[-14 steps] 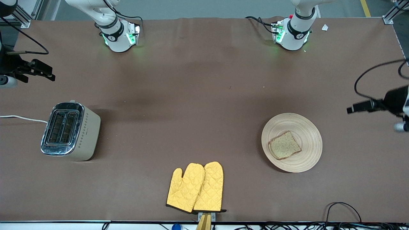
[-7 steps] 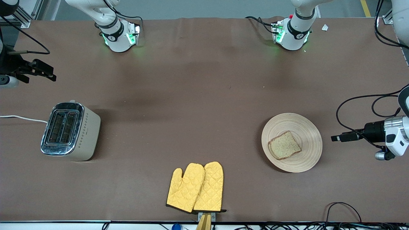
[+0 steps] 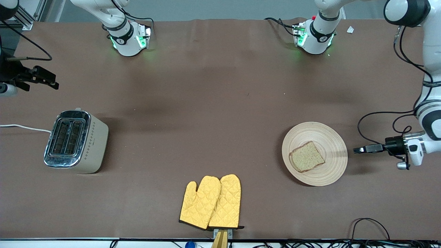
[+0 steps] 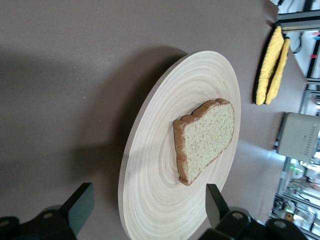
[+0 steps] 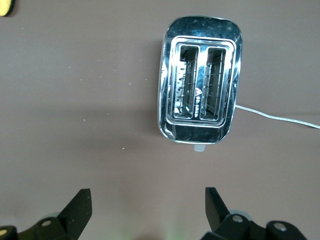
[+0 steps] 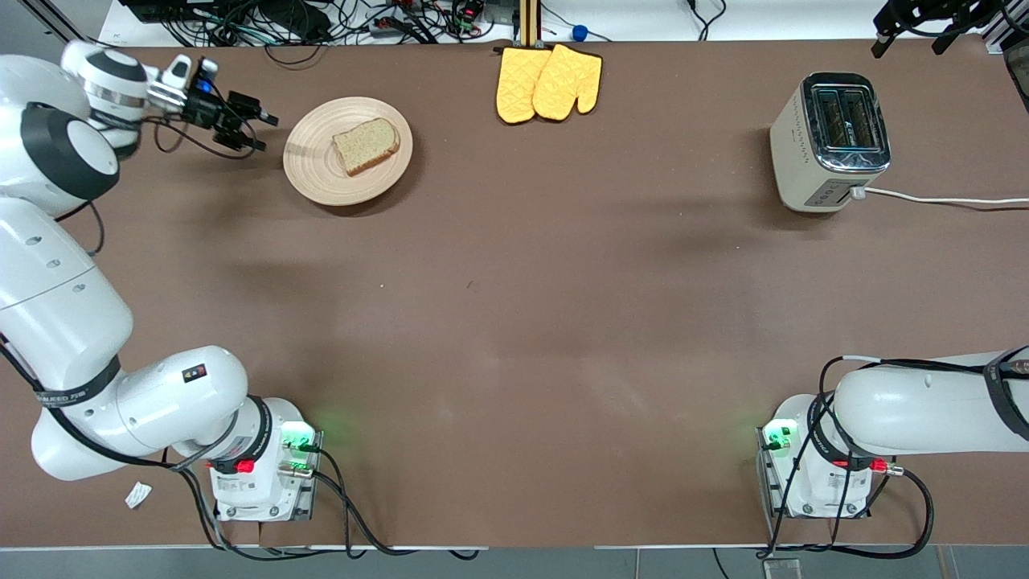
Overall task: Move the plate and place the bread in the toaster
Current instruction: 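Grasp the rim of the wooden plate with the left gripper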
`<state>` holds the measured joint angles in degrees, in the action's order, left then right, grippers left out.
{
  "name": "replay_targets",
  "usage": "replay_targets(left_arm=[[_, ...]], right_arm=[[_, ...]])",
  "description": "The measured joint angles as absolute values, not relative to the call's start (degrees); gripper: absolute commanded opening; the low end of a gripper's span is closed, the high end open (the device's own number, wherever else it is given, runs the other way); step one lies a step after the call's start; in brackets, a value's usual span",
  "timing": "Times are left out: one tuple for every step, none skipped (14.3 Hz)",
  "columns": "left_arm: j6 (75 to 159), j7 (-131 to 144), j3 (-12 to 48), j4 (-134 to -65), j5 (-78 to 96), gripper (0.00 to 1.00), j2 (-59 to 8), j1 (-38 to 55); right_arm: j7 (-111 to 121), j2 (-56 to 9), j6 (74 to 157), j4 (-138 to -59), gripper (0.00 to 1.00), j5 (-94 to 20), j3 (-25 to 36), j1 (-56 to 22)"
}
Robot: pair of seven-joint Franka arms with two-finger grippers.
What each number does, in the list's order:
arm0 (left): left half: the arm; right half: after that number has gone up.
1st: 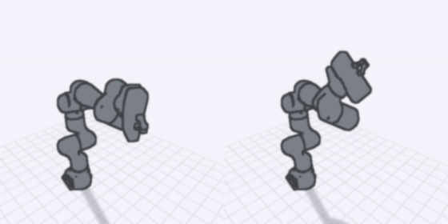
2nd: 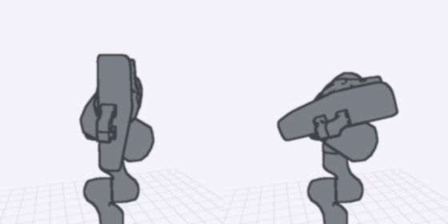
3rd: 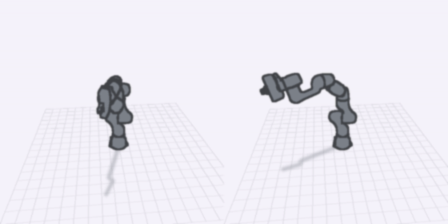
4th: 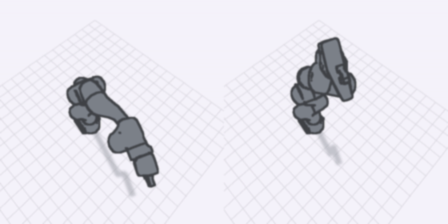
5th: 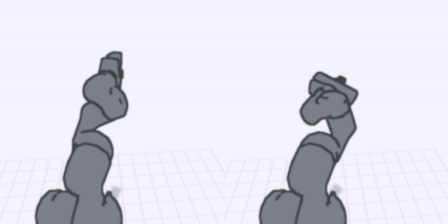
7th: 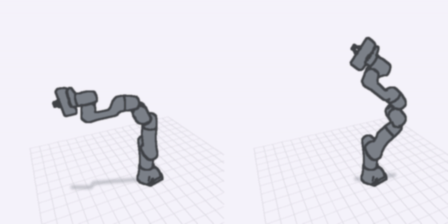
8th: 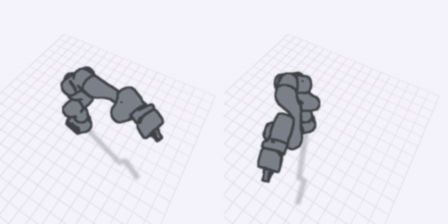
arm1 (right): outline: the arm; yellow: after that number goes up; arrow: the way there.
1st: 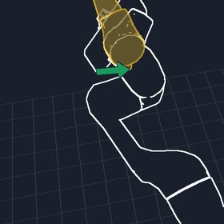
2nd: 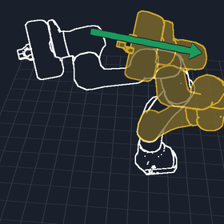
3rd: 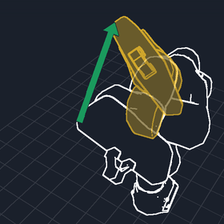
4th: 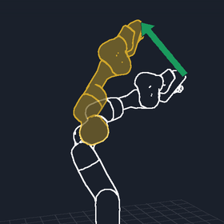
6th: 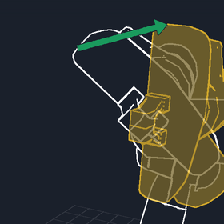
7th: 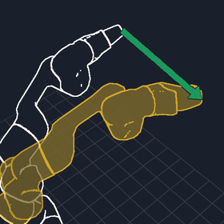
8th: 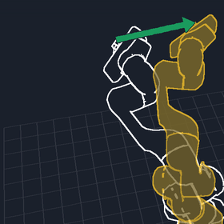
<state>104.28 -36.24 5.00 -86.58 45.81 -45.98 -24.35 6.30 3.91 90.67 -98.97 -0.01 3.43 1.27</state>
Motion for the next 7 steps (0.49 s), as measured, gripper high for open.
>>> replay_targets(left_arm=[[104.30, -38.64, 5.05, -86.58, 47.65, 0.87, -47.63, -24.17], [104.33, -40.55, 5.08, -86.57, 49.00, 0.84, -49.18, -23.96], [104.36, -41.63, 5.15, -86.54, 49.61, 0.79, -50.35, -23.83], [104.36, -42.15, 5.25, -86.42, 49.89, 0.75, -51.10, -23.80], [104.32, -42.30, 5.33, -86.19, 50.05, 0.68, -51.22, -23.82], [104.32, -42.56, 5.47, -86.16, 50.05, 0.61, -51.22, -23.75], [104.32, -42.97, 5.63, -86.16, 50.05, 0.55, -51.25, -23.62]], right_arm=[[6.31, 2.69, 91.44, -99.00, 1.00, -0.01, 3.54, 1.83], [6.31, 1.41, 92.58, -99.00, 1.00, 0.00, 3.62, 2.18], [6.31, 0.33, 93.72, -99.00, 1.00, 0.00, 3.64, 2.28], [6.31, -0.49, 94.70, -99.00, 1.00, 0.00, 3.63, 2.28], [6.31, -1.10, 95.59, -99.00, 1.00, 0.02, 3.63, 2.28], [6.31, -1.40, 96.47, -98.99, 1.00, 0.02, 3.63, 2.28], [6.31, -1.46, 97.23, -98.97, 1.00, 0.03, 3.63, 2.28]])
